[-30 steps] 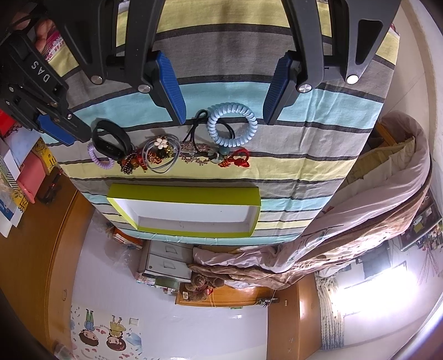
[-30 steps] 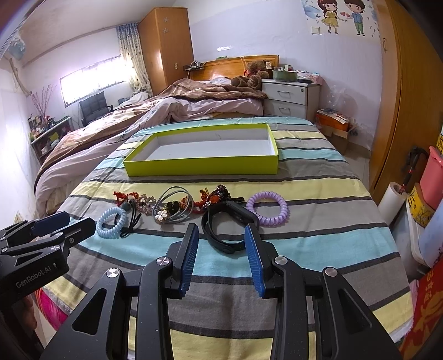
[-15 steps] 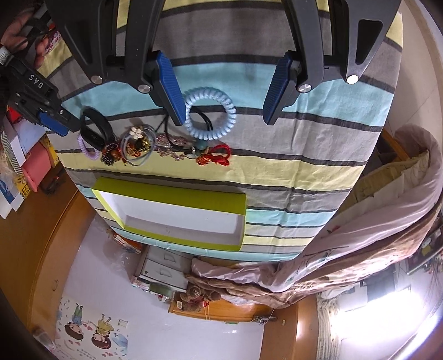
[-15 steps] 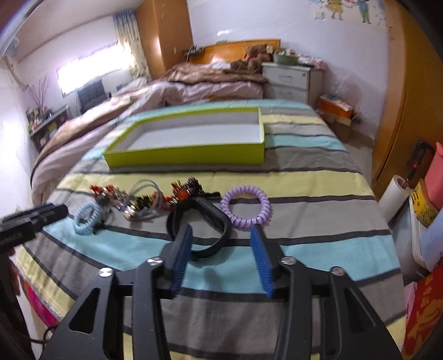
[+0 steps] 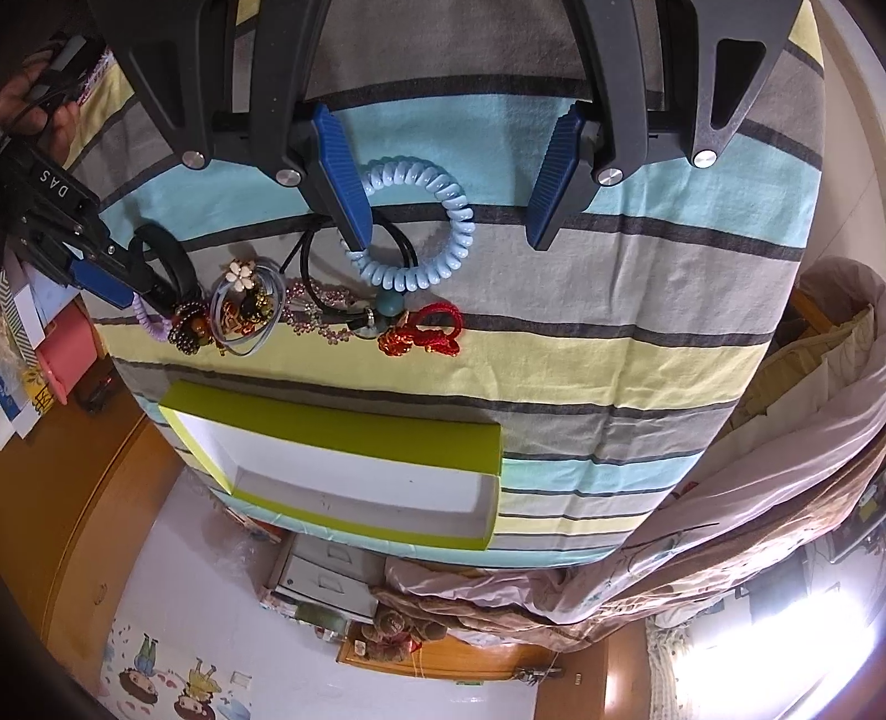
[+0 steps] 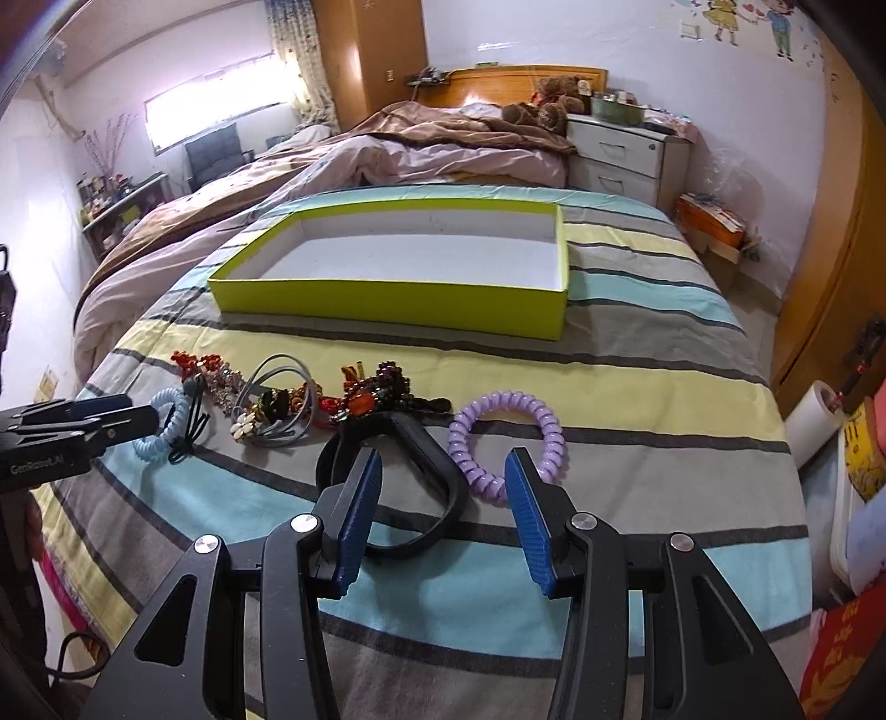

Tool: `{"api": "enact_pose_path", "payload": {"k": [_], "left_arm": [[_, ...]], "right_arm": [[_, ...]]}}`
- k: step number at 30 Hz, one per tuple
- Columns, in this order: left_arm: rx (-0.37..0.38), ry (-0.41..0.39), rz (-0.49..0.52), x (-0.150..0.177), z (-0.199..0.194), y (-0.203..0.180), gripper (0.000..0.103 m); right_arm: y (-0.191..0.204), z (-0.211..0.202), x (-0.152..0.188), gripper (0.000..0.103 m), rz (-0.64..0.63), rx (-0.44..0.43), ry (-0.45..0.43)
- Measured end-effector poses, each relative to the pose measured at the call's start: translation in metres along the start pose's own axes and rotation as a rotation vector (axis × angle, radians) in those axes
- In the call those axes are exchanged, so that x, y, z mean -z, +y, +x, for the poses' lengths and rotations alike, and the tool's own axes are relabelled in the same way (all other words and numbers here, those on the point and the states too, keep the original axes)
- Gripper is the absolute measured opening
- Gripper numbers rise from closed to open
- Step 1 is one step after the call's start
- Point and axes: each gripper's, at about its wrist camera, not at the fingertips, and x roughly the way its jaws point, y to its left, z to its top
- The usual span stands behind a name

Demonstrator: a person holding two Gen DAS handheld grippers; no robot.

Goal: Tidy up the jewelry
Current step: 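Grasp the light-blue coil hair tie with the left gripper while the right gripper grasps the black watch band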

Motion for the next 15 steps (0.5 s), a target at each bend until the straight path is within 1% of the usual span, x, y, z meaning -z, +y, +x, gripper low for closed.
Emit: {"api": "enact_pose_path", "payload": {"k": [1, 2, 4, 7, 9, 10, 15], "left_arm": [[-0.006, 0.009, 0.002, -0.0007, 0.0027, -0.0002, 0.057], [-0.011, 0.012, 0.004, -0.0017, 0.0043, -0.0004, 0.057], [-0.024, 0.01, 0.003, -0.0029, 0.0052, -0.0003, 0.057], [-0.045, 0.01, 0.019, -0.0031, 0.0058, -0.0012, 0.057], [-0.048, 0.01, 0.032, -0.0032, 0.007, -0.0021, 0.057], [-0.05, 0.011, 0.036, -0.0033, 0.0073, -0.0021, 0.057], [-0.065, 0.014, 0.054, -0.0037, 0.0077, -0.0023, 0.053]], "right_arm": [[0.0004, 0.0012, -0.0003, 0.045, -0.006, -0.003, 0.005], [0.0015, 0.0022, -0.0005, 0.037, -0.017, -0.005, 0.008], [0.0017, 0.0044, -0.002, 0.028, -0.03, -0.008, 0.02], [0.0021, 0.0044, -0.0023, 0.027, -0.035, -0.009, 0.021], [0.0013, 0.0039, -0.0018, 0.022, -0.033, -0.008, 0.024], [0.0011, 0.0031, -0.001, 0.017, -0.037, -0.002, 0.027], [0.0001, -0.0025, 0.004, 0.014, -0.026, -0.027, 0.039]]}}
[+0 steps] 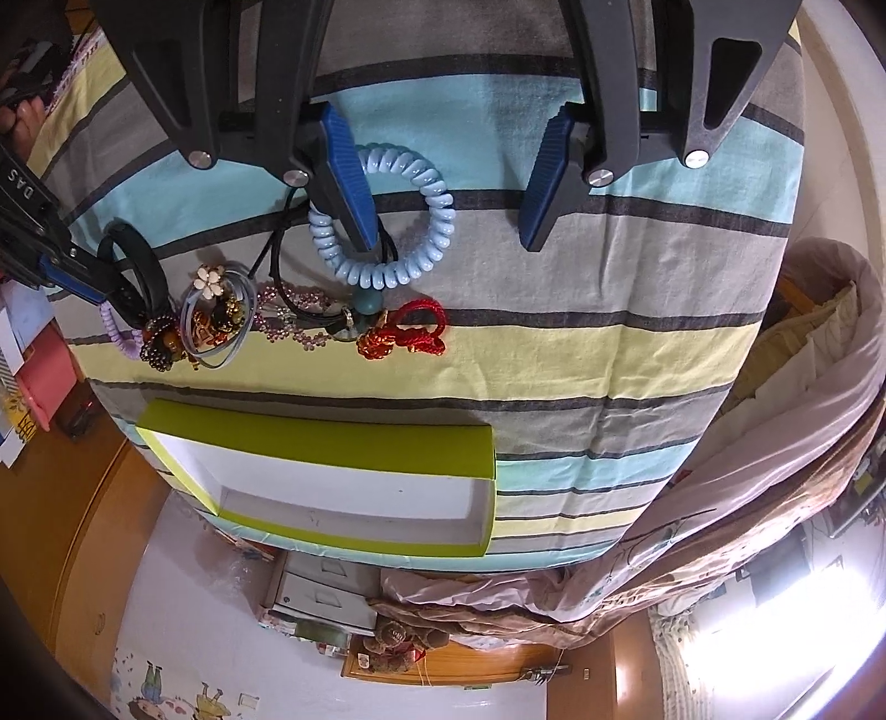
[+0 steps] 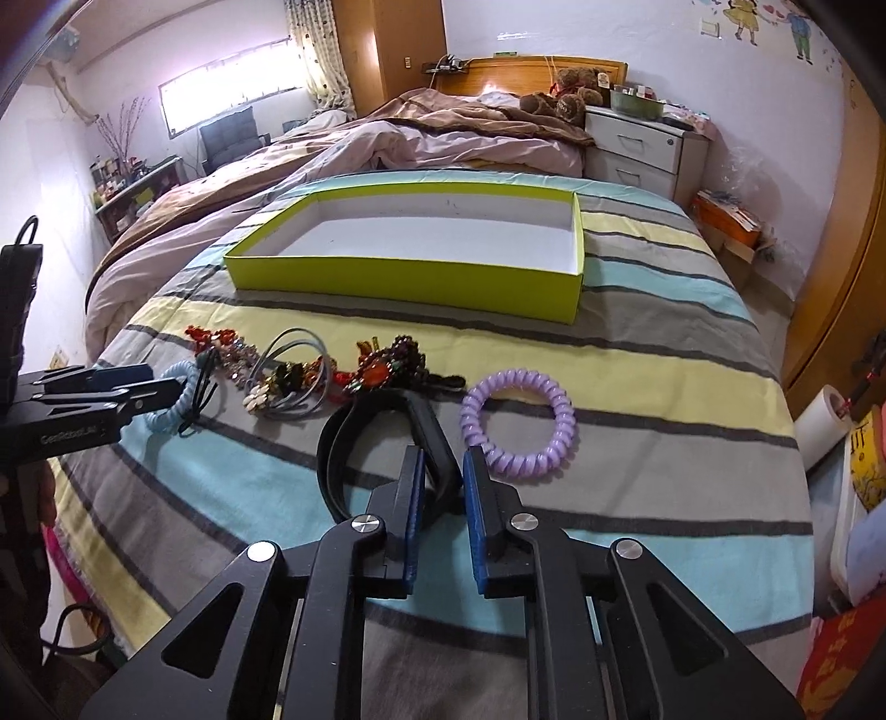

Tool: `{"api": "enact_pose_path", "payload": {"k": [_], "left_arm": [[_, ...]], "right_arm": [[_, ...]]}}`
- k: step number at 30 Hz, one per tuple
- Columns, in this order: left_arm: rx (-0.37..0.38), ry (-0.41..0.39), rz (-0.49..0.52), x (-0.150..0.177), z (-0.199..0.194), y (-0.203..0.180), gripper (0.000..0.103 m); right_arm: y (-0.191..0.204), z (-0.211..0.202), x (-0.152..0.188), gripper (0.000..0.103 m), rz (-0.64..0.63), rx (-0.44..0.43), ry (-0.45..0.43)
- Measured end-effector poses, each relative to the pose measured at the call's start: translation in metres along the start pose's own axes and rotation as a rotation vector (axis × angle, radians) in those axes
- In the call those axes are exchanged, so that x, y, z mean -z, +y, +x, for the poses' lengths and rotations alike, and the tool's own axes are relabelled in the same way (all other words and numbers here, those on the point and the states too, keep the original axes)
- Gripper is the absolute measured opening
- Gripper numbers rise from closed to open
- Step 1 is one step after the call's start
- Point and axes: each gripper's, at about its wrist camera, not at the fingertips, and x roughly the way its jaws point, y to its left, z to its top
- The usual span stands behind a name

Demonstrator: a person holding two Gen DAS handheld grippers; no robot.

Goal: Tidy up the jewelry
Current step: 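Grasp the light-blue coil hair tie with the left gripper while the right gripper grasps the black watch band, then carry both items into the green box and open both grippers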

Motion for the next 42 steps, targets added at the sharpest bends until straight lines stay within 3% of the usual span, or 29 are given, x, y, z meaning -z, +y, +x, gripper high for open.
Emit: {"api": "enact_pose_path", "payload": {"k": [10, 12, 15, 23, 42], "left_arm": [[-0.018, 0.005, 0.071, -0.009, 0.008, -0.006, 0.051], [-0.01, 0.003, 0.066, -0.008, 0.007, -0.006, 0.037], [-0.007, 0.002, 0.061, -0.006, 0.004, -0.006, 0.023], [0.046, -0.017, 0.008, -0.001, -0.007, 0.005, 0.012], [0.091, -0.108, -0.03, -0.006, -0.043, 0.008, 0.01]], "right_arm": [[0.0, 0.006, -0.005, 0.015, 0.004, -0.021, 0.036], [0.001, 0.007, -0.006, 0.015, -0.001, -0.015, 0.034], [0.001, 0.006, -0.004, 0.015, 0.008, -0.01, 0.026], [0.001, 0.0, 0.0, 0.014, 0.03, 0.008, 0.001], [-0.008, -0.029, -0.002, 0.013, 0.117, 0.003, -0.091]]}}
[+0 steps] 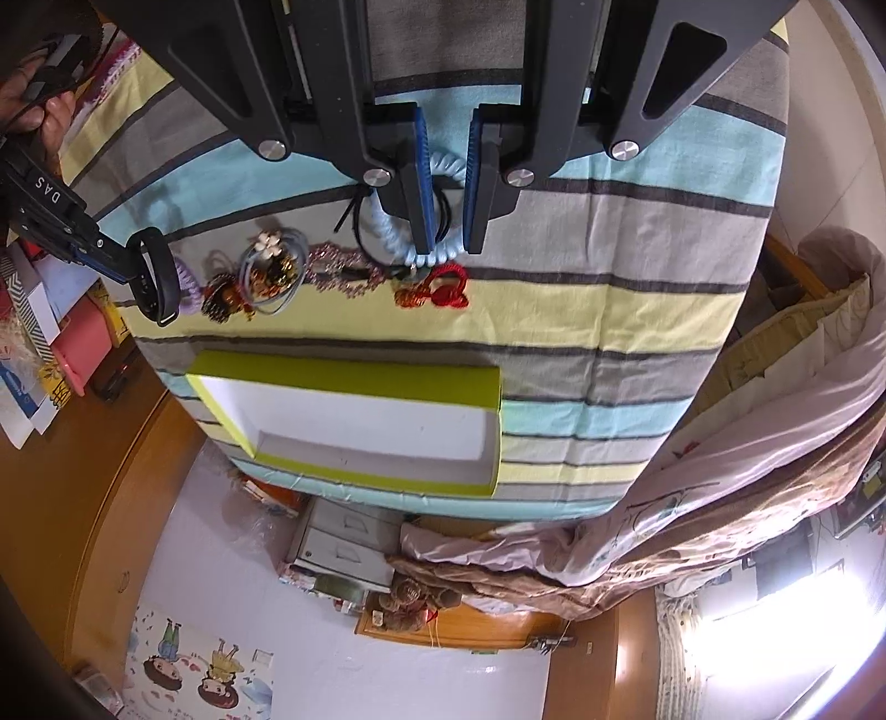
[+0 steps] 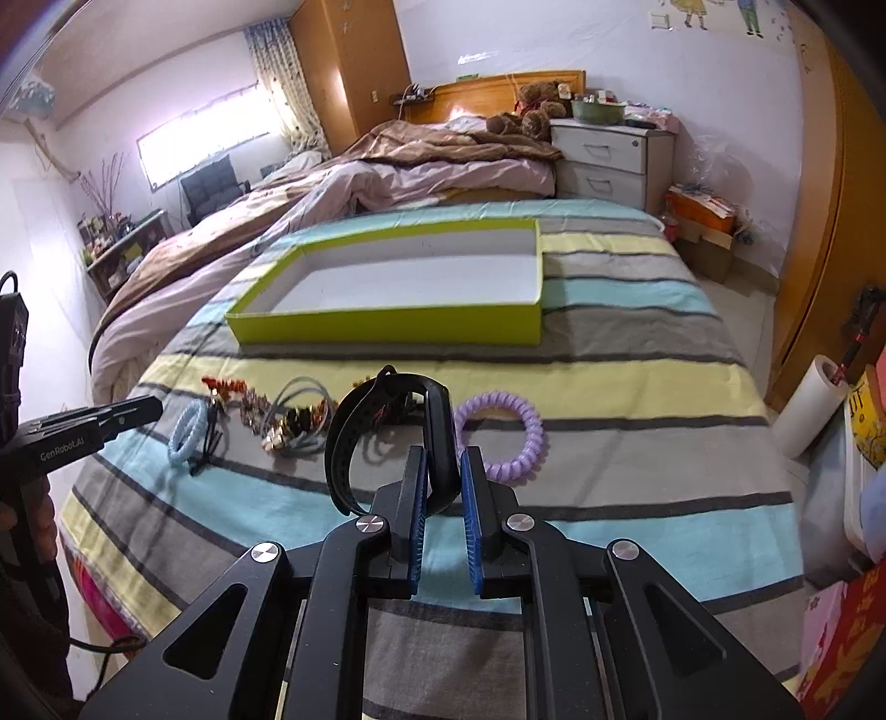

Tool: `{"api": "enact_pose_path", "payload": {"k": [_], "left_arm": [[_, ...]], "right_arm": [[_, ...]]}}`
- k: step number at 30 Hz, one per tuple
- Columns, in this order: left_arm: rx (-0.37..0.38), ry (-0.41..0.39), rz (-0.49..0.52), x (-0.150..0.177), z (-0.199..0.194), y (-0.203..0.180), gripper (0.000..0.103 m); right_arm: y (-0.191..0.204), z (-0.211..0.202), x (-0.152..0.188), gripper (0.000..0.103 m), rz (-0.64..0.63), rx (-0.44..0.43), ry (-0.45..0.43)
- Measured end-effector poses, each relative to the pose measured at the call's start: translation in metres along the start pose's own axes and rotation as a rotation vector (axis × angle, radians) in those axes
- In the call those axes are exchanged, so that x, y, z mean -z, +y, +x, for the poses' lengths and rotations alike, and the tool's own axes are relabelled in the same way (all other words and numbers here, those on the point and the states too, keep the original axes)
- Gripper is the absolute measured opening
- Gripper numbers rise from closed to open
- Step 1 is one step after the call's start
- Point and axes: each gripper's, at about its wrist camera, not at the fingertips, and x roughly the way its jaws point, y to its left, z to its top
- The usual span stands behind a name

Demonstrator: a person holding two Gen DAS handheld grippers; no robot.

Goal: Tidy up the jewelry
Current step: 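Carry both items into the green box and open both grippers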

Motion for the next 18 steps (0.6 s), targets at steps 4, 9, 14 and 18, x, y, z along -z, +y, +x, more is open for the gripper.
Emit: {"api": "enact_pose_path", "payload": {"k": [4, 9, 14, 18], "left_arm": [[-0.03, 0.03, 0.014, 0.003, 0.008, 0.002, 0.01], [-0.053, 0.088, -0.007, 0.009, 0.024, 0.013, 0.012], [-0.077, 0.113, 0.022, 0.009, 0.033, 0.012, 0.023], [-0.097, 0.13, 0.078, 0.01, 0.039, 0.004, 0.028]], "right_arm": [[0.0, -0.005, -0.004, 0.013, 0.002, 0.008, -0.018], [0.003, -0.003, -0.001, 0.013, -0.006, 0.004, -0.01], [0.004, -0.002, -0.003, 0.013, -0.011, -0.001, -0.012], [0.007, 0.0, -0.004, 0.013, -0.016, -0.004, -0.011]]}}
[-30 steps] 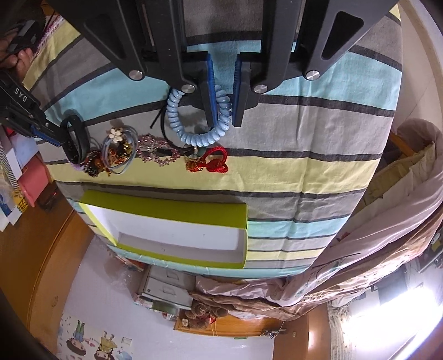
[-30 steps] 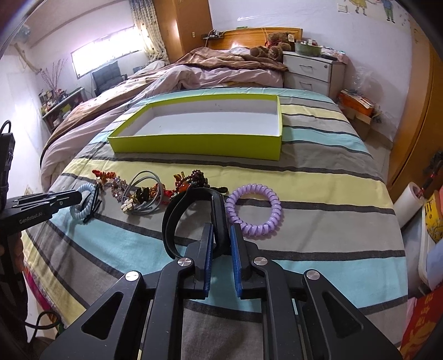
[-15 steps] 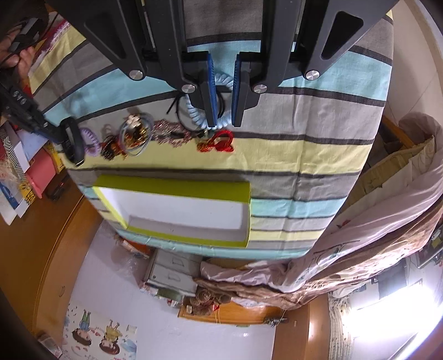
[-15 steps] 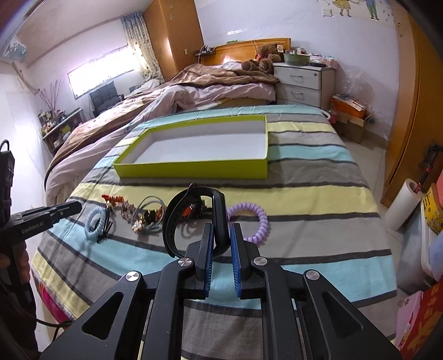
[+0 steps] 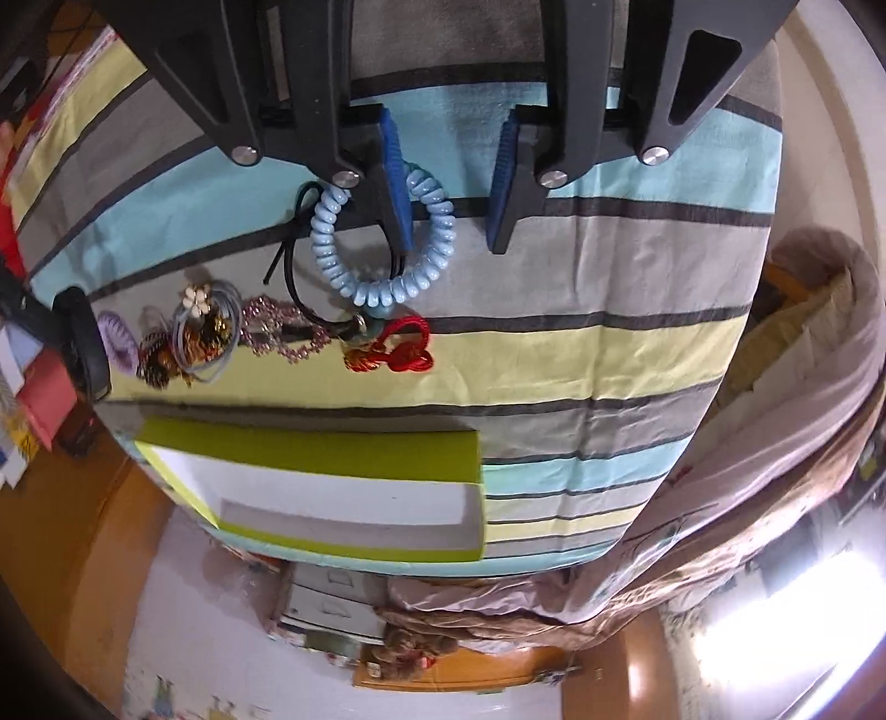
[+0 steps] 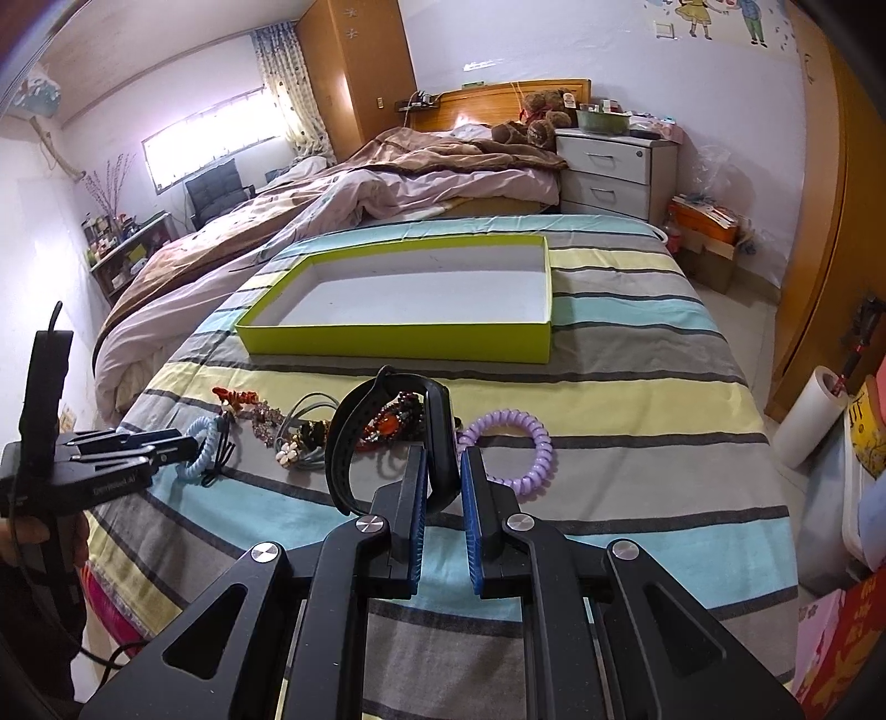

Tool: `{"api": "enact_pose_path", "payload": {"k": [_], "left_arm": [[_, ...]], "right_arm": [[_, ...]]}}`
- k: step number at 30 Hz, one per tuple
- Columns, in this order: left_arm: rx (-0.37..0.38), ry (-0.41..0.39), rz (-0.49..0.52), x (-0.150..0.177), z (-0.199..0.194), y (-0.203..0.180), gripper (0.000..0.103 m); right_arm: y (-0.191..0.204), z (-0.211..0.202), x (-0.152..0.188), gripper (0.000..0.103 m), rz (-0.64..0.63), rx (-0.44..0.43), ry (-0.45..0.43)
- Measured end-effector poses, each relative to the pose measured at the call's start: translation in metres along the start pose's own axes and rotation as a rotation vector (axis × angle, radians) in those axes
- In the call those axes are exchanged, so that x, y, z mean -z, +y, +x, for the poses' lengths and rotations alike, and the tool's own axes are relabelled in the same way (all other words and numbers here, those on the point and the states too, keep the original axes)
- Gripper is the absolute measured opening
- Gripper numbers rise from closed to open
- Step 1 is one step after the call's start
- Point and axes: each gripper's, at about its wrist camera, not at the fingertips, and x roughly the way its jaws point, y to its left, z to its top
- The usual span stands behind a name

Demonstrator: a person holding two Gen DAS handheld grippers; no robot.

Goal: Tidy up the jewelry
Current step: 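Carry both items into the green box and open both grippers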

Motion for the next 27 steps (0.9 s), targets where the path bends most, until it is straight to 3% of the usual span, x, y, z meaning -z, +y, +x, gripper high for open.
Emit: {"api": "enact_pose_path", "payload": {"k": [6, 7, 8, 19, 27], "left_arm": [[-0.012, -0.004, 0.007, -0.004, 0.003, -0.001, 0.025], [-0.009, -0.006, 0.008, -0.004, 0.003, -0.001, 0.022], [-0.002, -0.007, 0.01, -0.004, 0.003, -0.001, 0.01], [0.027, -0.075, -0.024, -0.015, -0.022, 0.01, 0.01], [0.065, -0.142, -0.031, -0.048, -0.036, 0.008, 0.01]], "right_arm": [[-0.001, 0.001, -0.001, 0.013, 0.003, -0.002, 0.001], [-0.001, 0.001, -0.001, 0.013, 0.002, -0.002, 0.002], [-0.001, 0.002, -0.002, 0.013, 0.001, -0.002, 0.001], [-0.002, 0.001, -0.011, 0.013, 0.013, 0.001, -0.012], [-0.001, 0.003, -0.037, 0.013, 0.002, 0.006, -0.036]]}}
